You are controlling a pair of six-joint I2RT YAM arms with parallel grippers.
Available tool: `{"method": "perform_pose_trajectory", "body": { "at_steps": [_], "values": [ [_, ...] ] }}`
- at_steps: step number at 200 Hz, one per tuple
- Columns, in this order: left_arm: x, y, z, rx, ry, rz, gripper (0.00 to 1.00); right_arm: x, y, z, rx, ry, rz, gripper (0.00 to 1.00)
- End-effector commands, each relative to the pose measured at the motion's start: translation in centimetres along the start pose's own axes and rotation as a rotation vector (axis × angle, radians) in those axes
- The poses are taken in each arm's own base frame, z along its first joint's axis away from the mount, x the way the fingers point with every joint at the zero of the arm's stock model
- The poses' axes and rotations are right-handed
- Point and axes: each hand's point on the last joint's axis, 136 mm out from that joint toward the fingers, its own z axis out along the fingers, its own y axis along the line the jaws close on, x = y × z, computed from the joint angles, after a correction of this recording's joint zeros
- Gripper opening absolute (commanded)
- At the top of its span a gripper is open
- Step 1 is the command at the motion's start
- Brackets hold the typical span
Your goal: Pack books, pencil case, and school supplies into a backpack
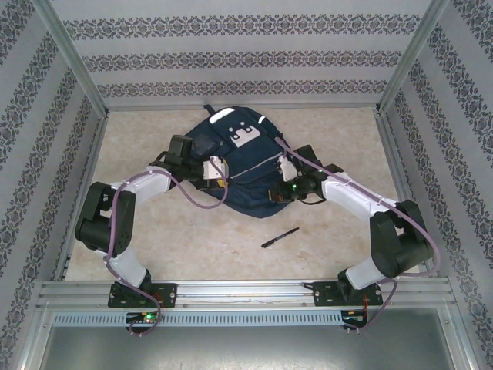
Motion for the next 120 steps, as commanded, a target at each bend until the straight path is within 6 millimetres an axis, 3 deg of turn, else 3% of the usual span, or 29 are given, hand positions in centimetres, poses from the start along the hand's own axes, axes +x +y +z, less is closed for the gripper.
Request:
{"method": "perform_pose_trajectory", "body": {
  "at_steps": [1, 25, 53, 86, 120],
  "values": [
    [-2.1, 0.6, -1.0, 0.012, -0.057, 0.050, 0.64, -1.1, 4.2, 0.1, -0.159, -0.035, -0.025, 0.00],
    [-3.5, -2.9, -1.9, 0.193, -0.098, 0.019, 0.67, -2.5, 7.0, 0.0, -0.272, -0.073, -0.042, 0.00],
    [-5.1, -5.5, -2.1, 0.284, -0.076, 0.036, 0.68, -2.7, 8.3, -0.1, -0.323, -0.047, -0.055, 0.00],
    [-7.5, -6.0, -0.2, 0.225, -0.080, 0.024, 0.69, -1.9, 8.3, -0.2, -0.324, -0.033, -0.064, 0.00],
    [-6.2, -4.9, 3.2, 0.111, 0.056, 0.013, 0.62, -0.9, 8.0, 0.2, -0.325, -0.007, -0.044, 0.00]
  ]
}}
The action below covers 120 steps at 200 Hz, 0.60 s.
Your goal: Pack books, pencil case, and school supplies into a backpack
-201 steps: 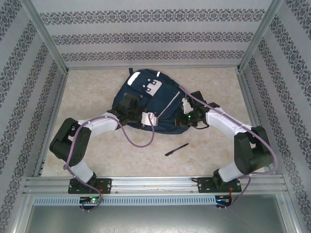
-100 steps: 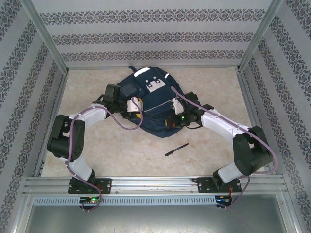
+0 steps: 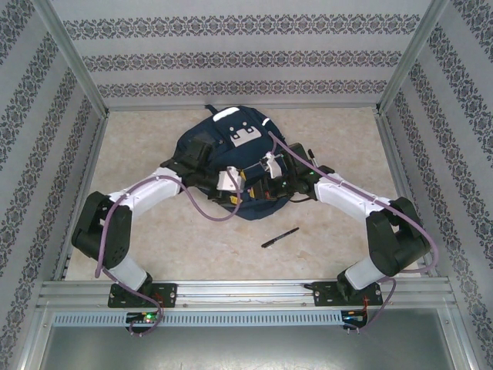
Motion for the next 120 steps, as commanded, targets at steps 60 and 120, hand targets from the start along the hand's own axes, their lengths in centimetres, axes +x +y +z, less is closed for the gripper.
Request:
{"method": "perform_pose_trajectory", "body": {
  "at_steps": [60, 120],
  "values": [
    [3.8, 2.8, 1.8, -0.207, 0.196, -0.044, 0.22, 1.7, -2.5, -0.8, 0.190, 0.064, -0.075, 0.00],
    [3.5, 1.3, 0.0, -0.174, 0.156, 0.031, 0.00, -0.3, -11.6, -4.5, 0.615, -0.039, -0.002, 0.00]
  ]
}}
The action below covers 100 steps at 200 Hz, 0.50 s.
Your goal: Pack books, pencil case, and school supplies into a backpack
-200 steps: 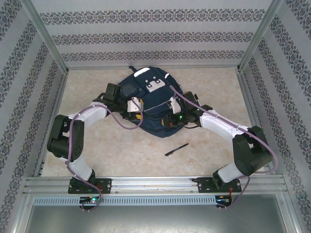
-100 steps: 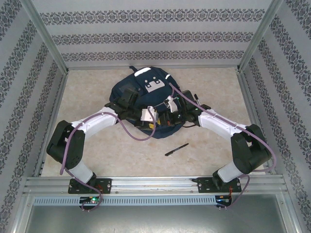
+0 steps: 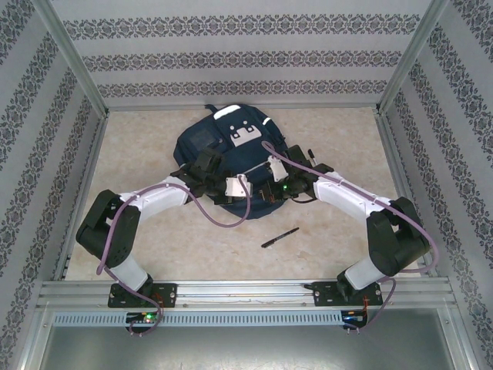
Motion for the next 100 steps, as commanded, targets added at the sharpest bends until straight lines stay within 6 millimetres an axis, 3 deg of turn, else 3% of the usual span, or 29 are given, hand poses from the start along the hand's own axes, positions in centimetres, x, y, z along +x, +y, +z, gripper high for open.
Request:
{"method": "perform_pose_trajectory", "body": {
  "at_steps": [1, 24, 47, 68, 100],
  "values": [
    [0.6, 1.2, -2.2, -0.056, -0.006, 0.037, 0.00, -0.1, -6.1, -0.8, 0.244, -0.019, 0.086, 0.00],
    [-0.2, 0.7, -3.9, -0.033, -0.123, 0.029, 0.00, -1.1, -9.7, -1.2, 0.284, -0.071, 0.211, 0.00],
    [-0.1, 1.6, -6.4, -0.022, -0.266, -0.052, 0.00, -1.9, -10.5, -1.1, 0.224, -0.097, 0.228, 0.00],
    [2.0, 3.3, -7.5, -0.081, -0.209, -0.088, 0.01, -2.2, -8.9, -1.4, 0.145, -0.106, 0.179, 0.00],
    [8.8, 7.4, -8.4, -0.253, 0.078, -0.220, 0.04, -2.4, -3.7, -2.0, -0.013, -0.120, 0.061, 0.00]
  ]
}}
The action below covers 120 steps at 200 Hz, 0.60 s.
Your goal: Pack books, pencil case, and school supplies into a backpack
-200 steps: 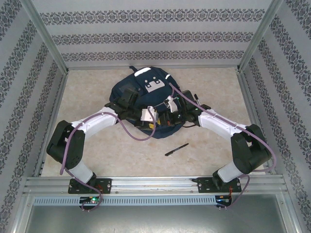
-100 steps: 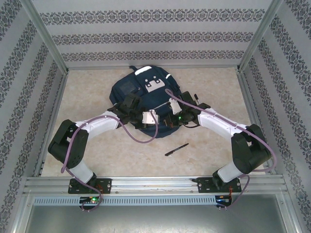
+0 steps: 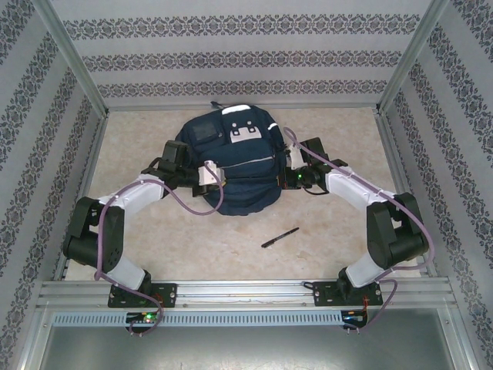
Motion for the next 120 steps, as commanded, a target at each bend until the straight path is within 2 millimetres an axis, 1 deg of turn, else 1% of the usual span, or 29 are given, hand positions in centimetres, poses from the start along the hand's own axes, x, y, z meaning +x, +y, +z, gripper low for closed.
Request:
{"method": "perform_pose_trajectory", "body": {
  "at_steps": [1, 9, 19, 29, 38, 43, 51, 59, 66, 78, 93, 120],
  "values": [
    [4.2, 5.1, -2.5, -0.190, 0.205, -0.084, 0.05, 1.0, 1.9, -1.0, -0.046, 0.008, -0.066, 0.00],
    [5.1, 6.0, -3.1, -0.223, 0.243, -0.117, 0.11, 1.1, 3.4, -1.2, -0.079, 0.010, -0.102, 0.00],
    [5.6, 6.9, -3.7, -0.266, 0.274, -0.143, 0.17, 1.2, 4.9, -1.2, -0.115, 0.013, -0.134, 0.00],
    [5.7, 7.5, -4.2, -0.311, 0.288, -0.152, 0.23, 1.1, 6.2, -1.0, -0.147, 0.013, -0.150, 0.00],
    [5.2, 7.6, -4.5, -0.332, 0.263, -0.162, 0.29, 0.9, 7.1, -0.8, -0.178, 0.012, -0.153, 0.00],
    [4.6, 7.3, -4.4, -0.319, 0.236, -0.158, 0.34, 0.8, 7.6, -0.7, -0.199, 0.012, -0.152, 0.00],
    [3.5, 6.0, -4.2, -0.263, 0.186, -0.125, 0.43, 0.7, 8.3, -0.4, -0.227, 0.014, -0.148, 0.00],
    [2.3, 4.7, -3.8, -0.214, 0.136, -0.099, 0.50, 0.6, 8.9, -0.2, -0.246, 0.016, -0.147, 0.00],
    [1.1, 3.8, -3.6, -0.183, 0.087, -0.085, 0.54, 0.5, 9.2, 0.0, -0.256, 0.020, -0.148, 0.00],
    [-0.6, 2.7, -3.0, -0.141, 0.001, -0.099, 0.56, 0.6, 10.0, 0.3, -0.275, 0.029, -0.157, 0.00],
    [-2.1, 1.6, -1.8, -0.084, -0.053, -0.105, 0.56, 0.9, 10.9, 0.4, -0.302, 0.040, -0.169, 0.00],
    [-2.7, -0.2, 1.1, -0.005, -0.014, -0.059, 0.57, 1.4, 12.0, 0.2, -0.344, 0.044, -0.162, 0.00]
  ]
}}
